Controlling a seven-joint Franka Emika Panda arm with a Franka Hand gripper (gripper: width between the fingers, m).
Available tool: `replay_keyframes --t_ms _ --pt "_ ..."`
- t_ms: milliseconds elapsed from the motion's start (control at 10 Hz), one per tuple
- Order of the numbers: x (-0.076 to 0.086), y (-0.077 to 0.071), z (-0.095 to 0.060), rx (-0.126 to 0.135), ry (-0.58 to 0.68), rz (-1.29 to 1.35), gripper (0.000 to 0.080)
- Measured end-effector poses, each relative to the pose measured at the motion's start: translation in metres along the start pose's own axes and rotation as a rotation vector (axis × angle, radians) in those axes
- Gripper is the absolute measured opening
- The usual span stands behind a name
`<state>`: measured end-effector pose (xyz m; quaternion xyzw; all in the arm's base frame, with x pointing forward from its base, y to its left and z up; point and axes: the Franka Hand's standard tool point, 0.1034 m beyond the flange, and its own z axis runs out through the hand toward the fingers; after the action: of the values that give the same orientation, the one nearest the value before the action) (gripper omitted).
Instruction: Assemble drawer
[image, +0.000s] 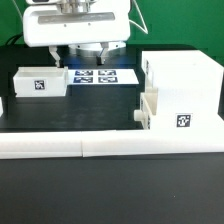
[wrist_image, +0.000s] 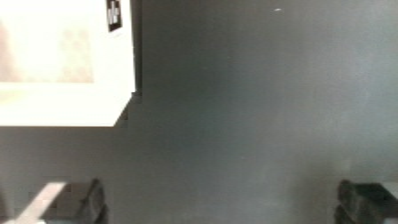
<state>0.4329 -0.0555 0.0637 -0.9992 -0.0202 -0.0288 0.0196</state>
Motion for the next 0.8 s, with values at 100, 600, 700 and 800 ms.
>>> replay_keyframes --t_ms 100,600,700,800 --pt "-0.001 0.000 0.001 0.001 -0.003 0.000 0.0648" --pt "-0.070 0.011 0.020 -0.016 -0.033 -0.037 0.0648" --pt "-0.068 0.012 0.023 -0.022 -0.015 -0.041 0.0648" --pt "-0.071 0.014 0.029 -0.027 -0.007 -0.050 0.0648"
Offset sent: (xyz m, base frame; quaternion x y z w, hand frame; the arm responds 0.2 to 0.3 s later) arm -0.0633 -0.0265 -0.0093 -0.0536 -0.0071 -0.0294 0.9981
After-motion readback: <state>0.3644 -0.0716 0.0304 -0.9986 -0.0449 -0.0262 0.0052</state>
